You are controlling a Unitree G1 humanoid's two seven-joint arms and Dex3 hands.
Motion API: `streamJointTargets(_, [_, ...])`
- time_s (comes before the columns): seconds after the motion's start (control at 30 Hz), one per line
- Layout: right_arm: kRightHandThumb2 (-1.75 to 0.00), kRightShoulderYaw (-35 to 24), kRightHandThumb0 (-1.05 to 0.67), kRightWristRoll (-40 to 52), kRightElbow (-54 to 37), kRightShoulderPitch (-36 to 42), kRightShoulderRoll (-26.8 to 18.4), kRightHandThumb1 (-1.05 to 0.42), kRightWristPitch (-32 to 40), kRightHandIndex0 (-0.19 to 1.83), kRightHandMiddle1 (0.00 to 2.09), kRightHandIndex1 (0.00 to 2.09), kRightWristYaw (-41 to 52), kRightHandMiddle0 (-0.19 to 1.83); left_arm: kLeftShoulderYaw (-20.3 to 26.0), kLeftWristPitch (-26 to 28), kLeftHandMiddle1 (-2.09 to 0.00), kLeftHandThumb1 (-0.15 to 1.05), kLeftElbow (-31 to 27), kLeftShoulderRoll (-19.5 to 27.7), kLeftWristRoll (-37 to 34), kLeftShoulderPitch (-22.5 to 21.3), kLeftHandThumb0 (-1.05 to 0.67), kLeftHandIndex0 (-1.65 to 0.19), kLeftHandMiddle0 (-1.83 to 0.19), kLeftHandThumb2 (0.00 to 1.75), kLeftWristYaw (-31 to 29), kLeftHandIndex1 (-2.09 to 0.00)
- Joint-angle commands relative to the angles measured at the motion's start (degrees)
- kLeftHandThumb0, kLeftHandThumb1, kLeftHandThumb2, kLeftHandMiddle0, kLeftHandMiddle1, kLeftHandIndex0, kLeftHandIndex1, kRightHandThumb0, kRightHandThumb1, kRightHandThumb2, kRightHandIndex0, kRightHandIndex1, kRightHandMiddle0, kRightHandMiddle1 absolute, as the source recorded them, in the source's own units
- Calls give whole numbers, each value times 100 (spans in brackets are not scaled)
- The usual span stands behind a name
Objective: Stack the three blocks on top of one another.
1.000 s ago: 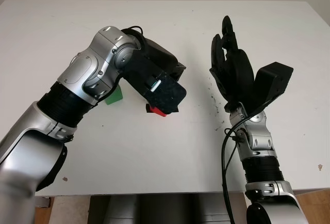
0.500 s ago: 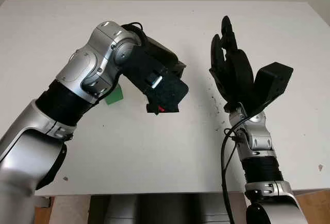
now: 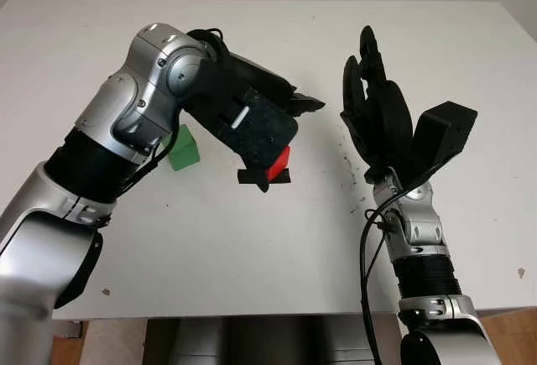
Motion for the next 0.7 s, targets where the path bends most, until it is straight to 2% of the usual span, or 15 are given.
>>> streamJointTargets(0.0, [-56,-42,-76,35,2,-31,-23,-105,-6,-19,0,0,25,-19,104,124,0,101,-176,60,-66,-191,-102,19,19,5,-78,0])
streamJointTargets(0.37, [-56,-50,-76,-39,54,-64,-34,-105,-53,-19,0,0,49,-19,669,408,0,100,-232,430,-344,-332,-98,19,19,6,317,0])
streamJointTargets(0.57, [-56,-76,-77,-35,68,-79,-28,-105,-46,-19,0,0,38,-19,1116,461,0,98,552,673,-744,-698,-97,19,19,5,659,0])
streamJointTargets(0.67, [-56,-79,-76,-22,86,-81,-38,-105,-70,-19,0,0,79,-19,1323,608,0,97,611,921,-791,-680,-88,19,19,5,873,0])
